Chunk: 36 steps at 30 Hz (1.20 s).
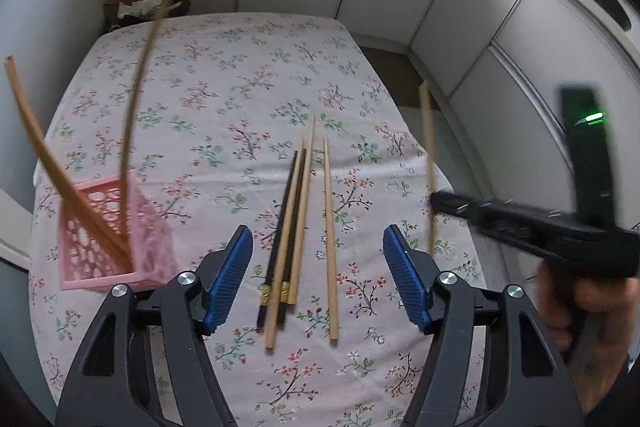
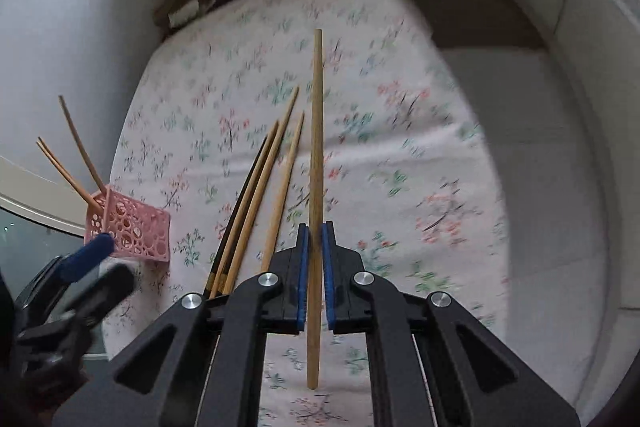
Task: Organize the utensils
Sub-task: 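Pinch one wooden chopstick with the right tool and lift it upright, then pinch a wooden chopstick with the left tool while the right tool holds its chopstick upright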
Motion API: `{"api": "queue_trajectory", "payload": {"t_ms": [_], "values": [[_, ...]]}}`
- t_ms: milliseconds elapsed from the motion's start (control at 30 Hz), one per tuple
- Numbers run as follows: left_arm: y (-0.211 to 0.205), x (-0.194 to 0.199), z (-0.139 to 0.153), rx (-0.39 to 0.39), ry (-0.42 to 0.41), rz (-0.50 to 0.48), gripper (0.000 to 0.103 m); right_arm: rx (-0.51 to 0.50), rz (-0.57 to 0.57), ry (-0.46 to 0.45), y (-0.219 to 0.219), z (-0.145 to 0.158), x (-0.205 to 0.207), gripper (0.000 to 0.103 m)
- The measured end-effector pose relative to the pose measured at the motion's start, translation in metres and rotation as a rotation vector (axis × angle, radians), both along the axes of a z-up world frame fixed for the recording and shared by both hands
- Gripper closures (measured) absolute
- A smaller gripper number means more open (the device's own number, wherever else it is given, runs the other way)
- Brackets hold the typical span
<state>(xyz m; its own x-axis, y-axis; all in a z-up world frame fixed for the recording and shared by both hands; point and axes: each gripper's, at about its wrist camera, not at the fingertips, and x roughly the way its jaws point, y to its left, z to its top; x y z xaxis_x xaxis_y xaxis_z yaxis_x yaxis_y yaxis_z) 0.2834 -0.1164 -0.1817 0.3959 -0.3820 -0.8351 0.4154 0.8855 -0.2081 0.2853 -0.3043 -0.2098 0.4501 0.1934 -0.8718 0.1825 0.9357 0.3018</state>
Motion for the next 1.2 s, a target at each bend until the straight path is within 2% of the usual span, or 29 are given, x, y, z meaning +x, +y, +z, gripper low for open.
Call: {"api": "queue_trajectory", "payload": {"t_ms": [100, 233, 333, 367, 400, 500, 667, 733, 767, 800, 867, 933, 1200], "values": [[-0.017, 0.005, -0.013, 0.023, 0.023, -0.021, 0.04, -0.022, -0.012, -0.065, -0.009, 0.019, -0.006, 0.097], [-0.045, 0.013, -0.028, 0.089, -0.007, -0.061, 0.044, -0.039, -0.034, -0.121, -0.018, 0.034, -0.013, 0.097], [-0.065, 0.023, -0.048, 0.154, 0.001, -0.08, 0.052, -0.032, -0.051, -0.136, -0.025, 0.036, -0.017, 0.097], [-0.071, 0.027, -0.056, 0.171, 0.011, -0.087, 0.058, -0.027, -0.057, -0.141, -0.027, 0.038, -0.018, 0.096], [-0.073, 0.031, -0.061, 0.177, 0.022, -0.093, 0.063, -0.023, -0.061, -0.145, -0.03, 0.039, -0.019, 0.096], [-0.082, 0.042, -0.079, 0.201, 0.062, -0.099, 0.07, -0.017, -0.064, -0.153, -0.03, 0.041, -0.02, 0.096], [-0.088, 0.052, -0.102, 0.257, 0.093, -0.094, 0.074, -0.009, -0.069, -0.163, -0.033, 0.043, -0.024, 0.096], [-0.09, 0.054, -0.109, 0.277, 0.095, -0.086, 0.078, -0.005, -0.075, -0.167, -0.034, 0.044, -0.026, 0.096], [-0.09, 0.054, -0.11, 0.272, 0.082, -0.077, 0.082, 0.0, -0.077, -0.17, -0.035, 0.044, -0.027, 0.096], [-0.09, 0.054, -0.11, 0.269, 0.074, -0.075, 0.097, 0.005, -0.078, -0.174, -0.034, 0.046, -0.027, 0.096], [-0.093, 0.052, -0.109, 0.28, 0.065, -0.072, 0.097, 0.009, -0.083, -0.188, -0.035, 0.048, -0.028, 0.096], [-0.091, 0.047, -0.099, 0.252, 0.038, -0.055, 0.097, 0.01, -0.092, -0.195, -0.036, 0.049, -0.029, 0.096], [-0.059, 0.018, -0.015, -0.019, -0.141, -0.065, 0.097, -0.011, -0.106, -0.218, -0.035, 0.051, -0.029, 0.096]]}}
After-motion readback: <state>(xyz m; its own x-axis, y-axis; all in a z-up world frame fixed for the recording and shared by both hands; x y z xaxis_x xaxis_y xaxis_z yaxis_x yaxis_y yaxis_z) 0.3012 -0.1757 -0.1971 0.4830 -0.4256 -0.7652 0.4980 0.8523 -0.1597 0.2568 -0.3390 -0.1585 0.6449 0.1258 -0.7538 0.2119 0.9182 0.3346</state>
